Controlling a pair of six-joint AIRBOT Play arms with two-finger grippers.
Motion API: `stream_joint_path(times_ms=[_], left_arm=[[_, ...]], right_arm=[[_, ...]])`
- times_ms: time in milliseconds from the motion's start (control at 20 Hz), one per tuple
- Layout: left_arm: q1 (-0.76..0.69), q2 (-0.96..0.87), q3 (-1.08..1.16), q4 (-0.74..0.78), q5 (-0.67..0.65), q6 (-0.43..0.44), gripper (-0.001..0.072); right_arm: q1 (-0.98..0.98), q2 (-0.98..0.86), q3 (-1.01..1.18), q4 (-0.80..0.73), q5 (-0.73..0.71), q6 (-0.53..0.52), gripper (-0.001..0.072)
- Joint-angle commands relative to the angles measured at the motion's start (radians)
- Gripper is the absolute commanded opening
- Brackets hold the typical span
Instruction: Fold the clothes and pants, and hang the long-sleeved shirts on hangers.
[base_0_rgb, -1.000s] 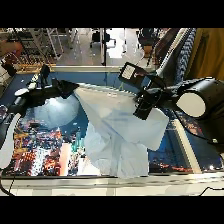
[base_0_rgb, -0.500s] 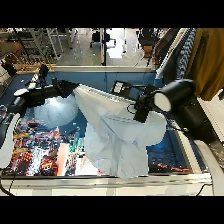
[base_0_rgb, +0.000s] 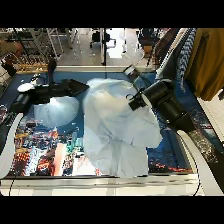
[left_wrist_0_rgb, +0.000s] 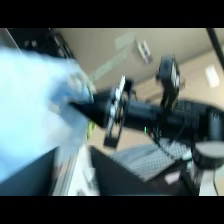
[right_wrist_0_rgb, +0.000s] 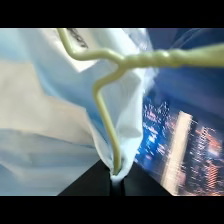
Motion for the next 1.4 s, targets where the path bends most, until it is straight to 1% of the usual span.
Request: stream_joint_path(times_ms=[0, 100, 200, 250, 300, 350, 400, 450, 500, 600, 650, 700, 750, 800, 900, 1000, 1100, 1200, 1300, 1350], left_arm=[[-0.125, 0.070, 0.000, 0.075, -0.024, 0.001, 0.0448], [-0.163, 0.106, 0.000, 0.080, -0.024, -0.013, 0.0446], [-0.178, 0.146, 0.000, 0.132, -0.030, -0.095, 0.0437], [-0.180, 0.167, 0.000, 0.177, -0.043, -0.129, 0.0398], [-0.180, 0.185, 0.000, 0.222, -0.060, -0.151, 0.0378], [-0.180, 0.205, 0.000, 0.279, -0.085, -0.173, 0.0339], [-0.180, 0.223, 0.000, 0.333, -0.106, -0.190, 0.0338], [-0.180, 0.240, 0.000, 0.390, -0.119, -0.202, 0.0329], [-0.180, 0.258, 0.000, 0.451, -0.125, -0.214, 0.0233], [-0.180, 0.288, 0.000, 0.545, -0.125, -0.213, 0.0107], [-0.180, 0.302, 0.000, 0.577, -0.124, -0.213, 0.0085], [-0.180, 0.311, -0.001, 0.590, -0.125, -0.213, 0.0085], [-0.180, 0.319, -0.002, 0.590, -0.126, -0.214, 0.0085], [-0.180, 0.325, -0.002, 0.590, -0.129, -0.214, 0.0085], [-0.180, 0.328, -0.002, 0.591, -0.163, -0.213, 0.0085], [-0.179, 0.328, -0.002, 0.591, -0.196, -0.212, 0.0085], [-0.179, 0.328, -0.002, 0.591, -0.203, -0.210, 0.0086], [-0.179, 0.328, -0.002, 0.591, -0.203, -0.210, 0.0086], [-0.179, 0.328, -0.002, 0.591, -0.213, -0.215, 0.0086], [-0.179, 0.328, -0.002, 0.591, -0.225, -0.227, 0.0085]], right_arm=[[-0.015, 0.003, 0.058, -0.014, -0.113, 0.285, 0.0022], [-0.030, 0.031, 0.113, -0.011, -0.087, 0.282, 0.0022], [-0.049, 0.070, 0.169, 0.000, -0.072, 0.237, 0.0023], [-0.064, 0.093, 0.202, 0.011, -0.071, 0.175, 0.0024], [-0.082, 0.118, 0.234, 0.010, -0.051, 0.079, 0.0024], [-0.108, 0.140, 0.265, 0.001, -0.015, -0.001, 0.0024], [-0.153, 0.161, 0.299, -0.014, 0.033, -0.060, 0.0024], [-0.215, 0.178, 0.330, -0.036, 0.080, -0.063, 0.0024], [-0.296, 0.195, 0.350, -0.049, 0.123, -0.052, 0.0024], [-0.522, 0.229, 0.354, -0.058, 0.218, 0.004, 0.0024], [-0.641, 0.234, 0.353, -0.059, 0.276, 0.005, 0.0024], [-0.765, 0.234, 0.352, -0.060, 0.329, 0.003, 0.0024], [-0.901, 0.232, 0.348, -0.060, 0.359, 0.001, 0.0024], [-1.033, 0.232, 0.349, -0.059, 0.351, -0.003, 0.0024], [-1.264, 0.233, 0.359, -0.042, 0.256, 0.011, 0.0024], [-1.432, 0.235, 0.372, -0.025, 0.077, 0.081, 0.0023], [-1.522, 0.235, 0.387, -0.026, -0.139, 0.148, 0.0023], [-1.579, 0.233, 0.388, -0.047, -0.326, 0.180, 0.0023], [-1.649, 0.209, 0.388, -0.077, -0.467, 0.188, 0.0023], [-1.695, 0.190, 0.388, -0.079, -0.496, 0.190, 0.0023]])
